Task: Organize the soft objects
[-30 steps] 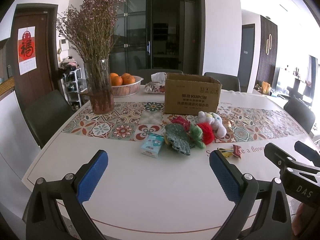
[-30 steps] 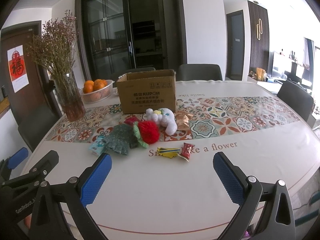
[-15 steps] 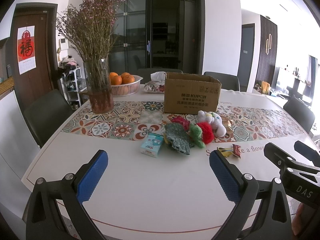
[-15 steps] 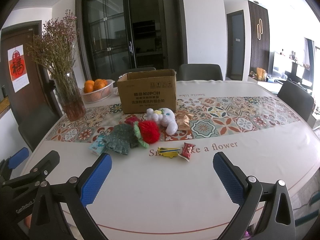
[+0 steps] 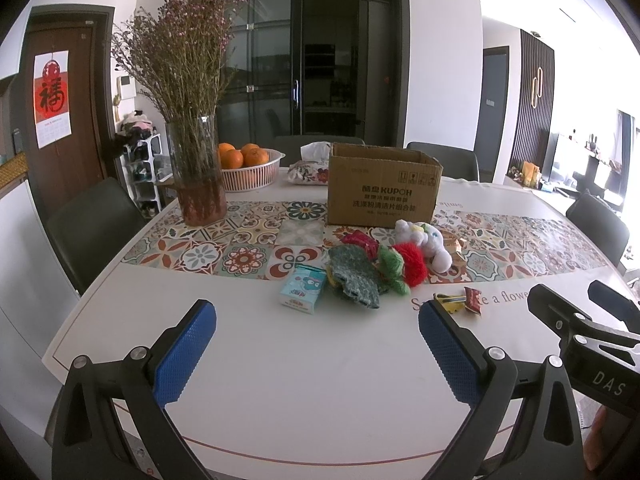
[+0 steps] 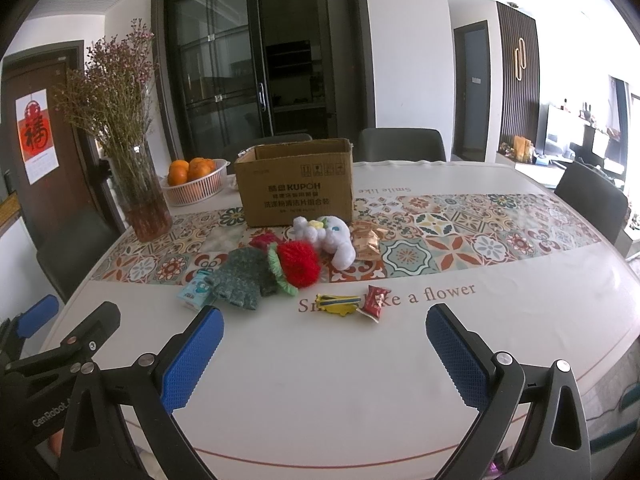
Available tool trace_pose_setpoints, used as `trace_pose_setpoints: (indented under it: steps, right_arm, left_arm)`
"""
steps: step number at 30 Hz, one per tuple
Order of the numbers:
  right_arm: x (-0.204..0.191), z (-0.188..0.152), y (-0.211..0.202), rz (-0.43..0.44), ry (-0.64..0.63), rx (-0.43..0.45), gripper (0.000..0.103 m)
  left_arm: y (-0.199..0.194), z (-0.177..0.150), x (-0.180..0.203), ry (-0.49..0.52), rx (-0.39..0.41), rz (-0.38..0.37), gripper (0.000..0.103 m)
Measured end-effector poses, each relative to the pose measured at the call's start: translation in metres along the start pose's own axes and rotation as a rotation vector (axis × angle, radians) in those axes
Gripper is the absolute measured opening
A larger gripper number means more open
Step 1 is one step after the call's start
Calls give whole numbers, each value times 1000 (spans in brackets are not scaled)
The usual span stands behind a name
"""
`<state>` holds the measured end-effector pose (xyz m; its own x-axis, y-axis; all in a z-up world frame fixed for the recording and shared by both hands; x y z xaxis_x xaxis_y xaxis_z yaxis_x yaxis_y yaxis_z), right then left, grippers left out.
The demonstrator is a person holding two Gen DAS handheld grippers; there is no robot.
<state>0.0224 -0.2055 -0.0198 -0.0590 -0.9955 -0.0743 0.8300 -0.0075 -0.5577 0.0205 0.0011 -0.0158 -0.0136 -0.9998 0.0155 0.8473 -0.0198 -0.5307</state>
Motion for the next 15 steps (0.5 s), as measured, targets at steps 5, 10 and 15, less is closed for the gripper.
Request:
trace_pose_setpoints:
  steps: [5,10,15]
  right_arm:
    - [-1,0,0,-3,0,0,103]
    - [-2,-1,5,-5,-2,-10,103]
    - [-3,-3,16,-3,-1,-22,103]
  left_arm:
    - [1,-2,0,0,-3,-1,103]
    - [6,-4,-1,3,-15,0,103]
    - [16,-6,-6,8,-31,-2,103]
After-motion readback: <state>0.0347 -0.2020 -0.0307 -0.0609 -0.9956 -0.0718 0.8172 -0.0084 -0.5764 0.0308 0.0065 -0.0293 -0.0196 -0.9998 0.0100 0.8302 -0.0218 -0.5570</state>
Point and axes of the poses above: each gripper's, at about its wrist camera, not at the fingertips, and y roughly the way its jaws point, x to its right, z to its top, the point moved 3 cm from there along y, roughly the way its jaws point
